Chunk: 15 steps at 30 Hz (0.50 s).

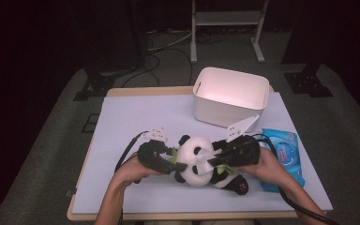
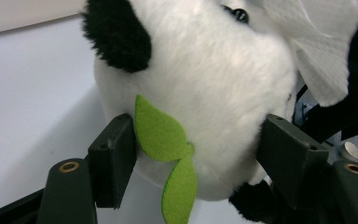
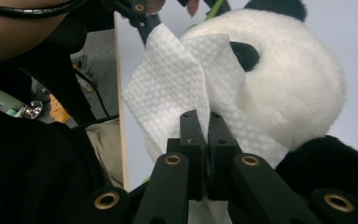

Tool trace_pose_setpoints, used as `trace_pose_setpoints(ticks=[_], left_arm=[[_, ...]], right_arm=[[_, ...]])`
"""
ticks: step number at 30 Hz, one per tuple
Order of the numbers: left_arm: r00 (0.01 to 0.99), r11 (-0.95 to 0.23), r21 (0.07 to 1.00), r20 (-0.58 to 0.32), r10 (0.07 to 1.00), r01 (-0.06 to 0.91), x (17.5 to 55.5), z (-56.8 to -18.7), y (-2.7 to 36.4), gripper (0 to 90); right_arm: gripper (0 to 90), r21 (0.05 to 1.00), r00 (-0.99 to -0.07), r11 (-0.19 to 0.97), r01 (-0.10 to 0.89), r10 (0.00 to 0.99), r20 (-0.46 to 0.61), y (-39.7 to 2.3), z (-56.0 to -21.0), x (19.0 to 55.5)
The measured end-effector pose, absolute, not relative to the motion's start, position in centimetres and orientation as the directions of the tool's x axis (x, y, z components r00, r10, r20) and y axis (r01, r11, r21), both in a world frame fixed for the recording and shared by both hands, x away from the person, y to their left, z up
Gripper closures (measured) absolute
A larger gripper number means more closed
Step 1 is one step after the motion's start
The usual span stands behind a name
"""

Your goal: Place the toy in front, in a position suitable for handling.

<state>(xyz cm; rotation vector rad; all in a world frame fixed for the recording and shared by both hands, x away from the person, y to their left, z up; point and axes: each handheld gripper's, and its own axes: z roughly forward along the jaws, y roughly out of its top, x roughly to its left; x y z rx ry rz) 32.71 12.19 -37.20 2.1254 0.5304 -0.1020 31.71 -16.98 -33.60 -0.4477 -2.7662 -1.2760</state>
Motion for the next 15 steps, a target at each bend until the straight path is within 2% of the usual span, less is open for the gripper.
trace_pose_setpoints(ticks=[10,15], left_arm=[[0.916,-0.511,0.766,-0.264,0.301,0.389,32.4,-37.3,11.7,29.8],[0.908,-0.526,0.750,-0.250,0.336,0.401,32.5,-37.3,11.7,32.0]], right_arm=[[87.0,0.749,-0.945,0.584,0.312,0.272,0.182,-18.0,-33.5,33.2],[86.8,0.749,-0.952,0.597,0.286,0.264,0.153,-17.5,-33.3,32.8]])
